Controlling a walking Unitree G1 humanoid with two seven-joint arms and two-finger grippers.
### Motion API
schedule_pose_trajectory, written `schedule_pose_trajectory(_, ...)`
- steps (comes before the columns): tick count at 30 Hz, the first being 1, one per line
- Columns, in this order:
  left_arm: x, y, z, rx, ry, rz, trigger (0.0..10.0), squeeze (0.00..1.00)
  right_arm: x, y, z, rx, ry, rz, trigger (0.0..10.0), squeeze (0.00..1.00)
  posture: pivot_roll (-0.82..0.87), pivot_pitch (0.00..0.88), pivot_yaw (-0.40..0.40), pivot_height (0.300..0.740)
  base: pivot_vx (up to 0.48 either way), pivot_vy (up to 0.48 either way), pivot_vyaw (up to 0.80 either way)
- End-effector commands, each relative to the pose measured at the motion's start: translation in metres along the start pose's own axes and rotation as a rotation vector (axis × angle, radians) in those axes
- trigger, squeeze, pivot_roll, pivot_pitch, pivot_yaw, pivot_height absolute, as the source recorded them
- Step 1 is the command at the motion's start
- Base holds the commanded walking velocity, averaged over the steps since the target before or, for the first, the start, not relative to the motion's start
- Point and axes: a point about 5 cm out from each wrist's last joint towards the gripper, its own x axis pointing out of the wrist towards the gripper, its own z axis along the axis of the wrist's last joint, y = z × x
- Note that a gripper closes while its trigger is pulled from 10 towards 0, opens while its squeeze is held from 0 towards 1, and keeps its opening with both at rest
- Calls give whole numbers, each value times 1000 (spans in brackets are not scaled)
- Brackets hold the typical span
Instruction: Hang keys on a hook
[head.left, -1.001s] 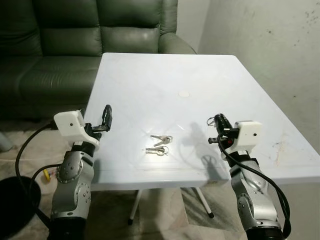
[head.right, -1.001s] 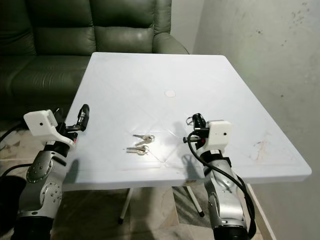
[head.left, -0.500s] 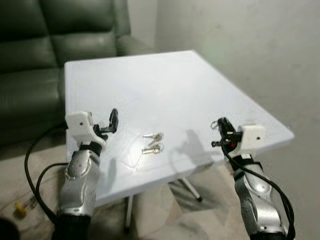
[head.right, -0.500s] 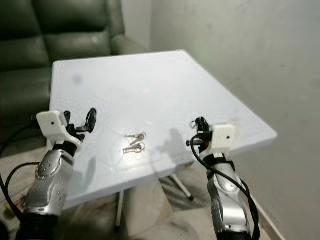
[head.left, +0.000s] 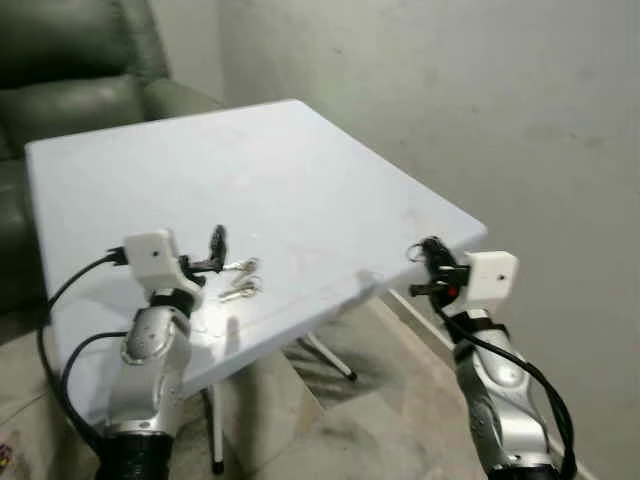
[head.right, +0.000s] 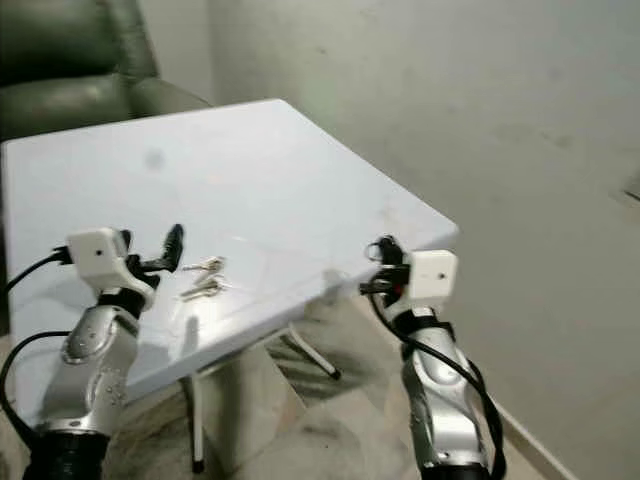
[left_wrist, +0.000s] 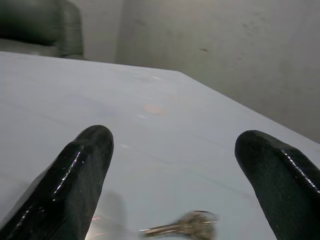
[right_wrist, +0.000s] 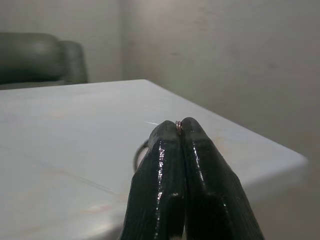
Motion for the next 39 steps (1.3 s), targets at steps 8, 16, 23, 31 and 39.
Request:
schedule_pose_trajectory(8, 2, -9, -1, 37, 0, 7, 10000, 0, -1, -6, 3, -13, -3, -22, 10000, 0, 22, 0, -35, 732, 0, 0, -718)
schedule_pose_trajectory(16, 1, -10, -2, 78, -9, 15, 10000, 0, 0, -8, 3, -23, 6, -23, 10000, 0, 29, 0, -43, 732, 0, 0, -707)
schedule_pose_trajectory(23, 0, -11, 0, 44, -7, -8, 10000, 0, 0, -8, 2, -24, 13, -34, 10000, 0, 32, 0, -44, 732, 0, 0, -694)
schedule_pose_trajectory(31, -1, -14, -1, 34, -1, -18, 10000, 0, -1, -10, 3, -25, 15, -40, 10000, 0, 31, 0, -48, 732, 0, 0, -691)
schedule_pose_trajectory(39, -2, -15, -2, 22, 4, -24, 10000, 0, -1, -10, 4, -25, 17, -39, 10000, 0, 31, 0, -52, 732, 0, 0, -688)
